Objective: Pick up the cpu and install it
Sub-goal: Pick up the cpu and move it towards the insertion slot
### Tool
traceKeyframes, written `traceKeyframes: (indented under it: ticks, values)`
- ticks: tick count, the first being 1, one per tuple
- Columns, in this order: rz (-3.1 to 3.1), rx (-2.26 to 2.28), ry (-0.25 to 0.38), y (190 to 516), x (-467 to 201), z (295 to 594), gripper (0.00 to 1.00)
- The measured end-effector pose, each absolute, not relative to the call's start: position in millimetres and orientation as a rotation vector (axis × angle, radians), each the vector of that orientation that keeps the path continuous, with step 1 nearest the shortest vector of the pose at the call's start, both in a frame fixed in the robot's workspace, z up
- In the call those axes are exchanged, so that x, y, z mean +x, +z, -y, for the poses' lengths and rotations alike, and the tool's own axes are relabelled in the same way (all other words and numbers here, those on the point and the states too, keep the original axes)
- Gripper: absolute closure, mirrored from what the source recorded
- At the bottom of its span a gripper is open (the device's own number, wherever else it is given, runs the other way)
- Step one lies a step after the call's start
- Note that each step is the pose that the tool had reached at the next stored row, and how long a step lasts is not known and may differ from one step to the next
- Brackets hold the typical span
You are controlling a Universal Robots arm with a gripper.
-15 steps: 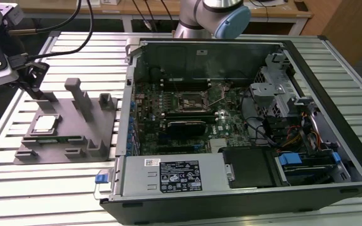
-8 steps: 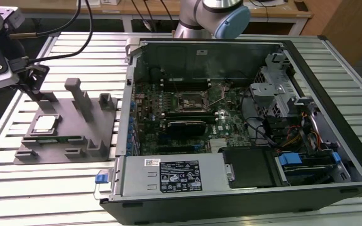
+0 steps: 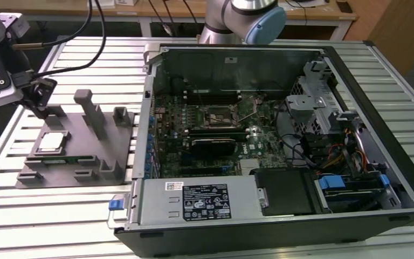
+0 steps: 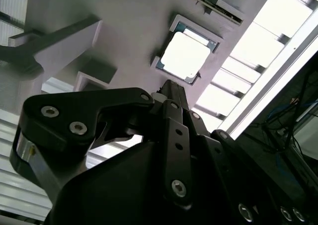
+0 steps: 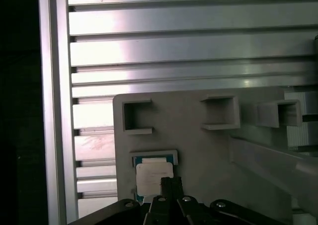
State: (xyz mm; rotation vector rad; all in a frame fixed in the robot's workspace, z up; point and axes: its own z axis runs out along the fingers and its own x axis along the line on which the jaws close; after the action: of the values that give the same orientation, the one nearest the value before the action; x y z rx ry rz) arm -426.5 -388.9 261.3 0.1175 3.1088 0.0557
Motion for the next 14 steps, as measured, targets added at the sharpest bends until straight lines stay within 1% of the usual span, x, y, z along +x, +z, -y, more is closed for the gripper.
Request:
traceKeyframes:
  ticks: [14]
  values:
    - [-3.109, 0.117, 0.056, 244, -430, 391, 0.89]
